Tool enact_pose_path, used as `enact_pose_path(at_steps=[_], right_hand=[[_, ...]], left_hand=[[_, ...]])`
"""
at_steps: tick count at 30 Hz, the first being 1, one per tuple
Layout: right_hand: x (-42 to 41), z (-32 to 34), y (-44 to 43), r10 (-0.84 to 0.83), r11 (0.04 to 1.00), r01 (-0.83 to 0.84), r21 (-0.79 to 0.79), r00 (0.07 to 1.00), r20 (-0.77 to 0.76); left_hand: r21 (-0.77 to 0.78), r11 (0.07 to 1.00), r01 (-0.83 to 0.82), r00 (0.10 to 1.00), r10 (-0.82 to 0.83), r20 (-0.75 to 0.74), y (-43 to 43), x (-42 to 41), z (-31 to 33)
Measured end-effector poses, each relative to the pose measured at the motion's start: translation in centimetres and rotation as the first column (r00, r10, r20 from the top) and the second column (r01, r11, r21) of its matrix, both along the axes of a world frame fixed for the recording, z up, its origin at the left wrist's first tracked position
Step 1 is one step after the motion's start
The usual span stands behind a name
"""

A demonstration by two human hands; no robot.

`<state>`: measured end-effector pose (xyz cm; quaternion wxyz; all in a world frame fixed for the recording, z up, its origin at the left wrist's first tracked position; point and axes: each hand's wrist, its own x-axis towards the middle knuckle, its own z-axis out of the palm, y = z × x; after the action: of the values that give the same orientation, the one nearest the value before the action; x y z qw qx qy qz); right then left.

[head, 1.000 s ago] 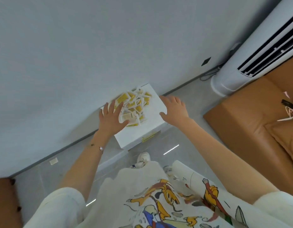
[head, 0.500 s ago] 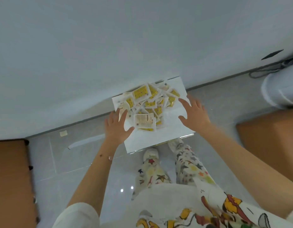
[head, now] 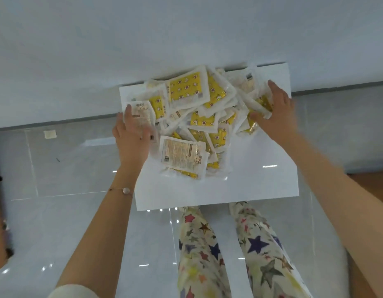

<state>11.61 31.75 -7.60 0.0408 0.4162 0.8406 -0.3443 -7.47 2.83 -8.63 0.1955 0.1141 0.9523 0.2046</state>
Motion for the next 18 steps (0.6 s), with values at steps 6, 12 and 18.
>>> enact_pose_path(at_steps=[6,12,18], right_hand=[[-0.1,0.2,-1.1,-0.186,0.976,0.175,-0.132,0.979,-0.080],[0.1,1.6,-2.6,-0.422,0.891,0.401,-0.215,0.904,-0.064],[1.6,1.8,-3.7,-0.490,0.828,0.460,-0.320,0.871,-0.018]], left_hand=[[0.026,0.996,-0.081,0.997,0.081,-0.006,0.6,-2.2,-0.1],[0.039,0.998,-0.045,0.999,0.044,0.015,0.3,-1.6,0.5],[0.236,0.867,-0.439,0.873,0.350,0.340,1.6,-2.1,0.7]])
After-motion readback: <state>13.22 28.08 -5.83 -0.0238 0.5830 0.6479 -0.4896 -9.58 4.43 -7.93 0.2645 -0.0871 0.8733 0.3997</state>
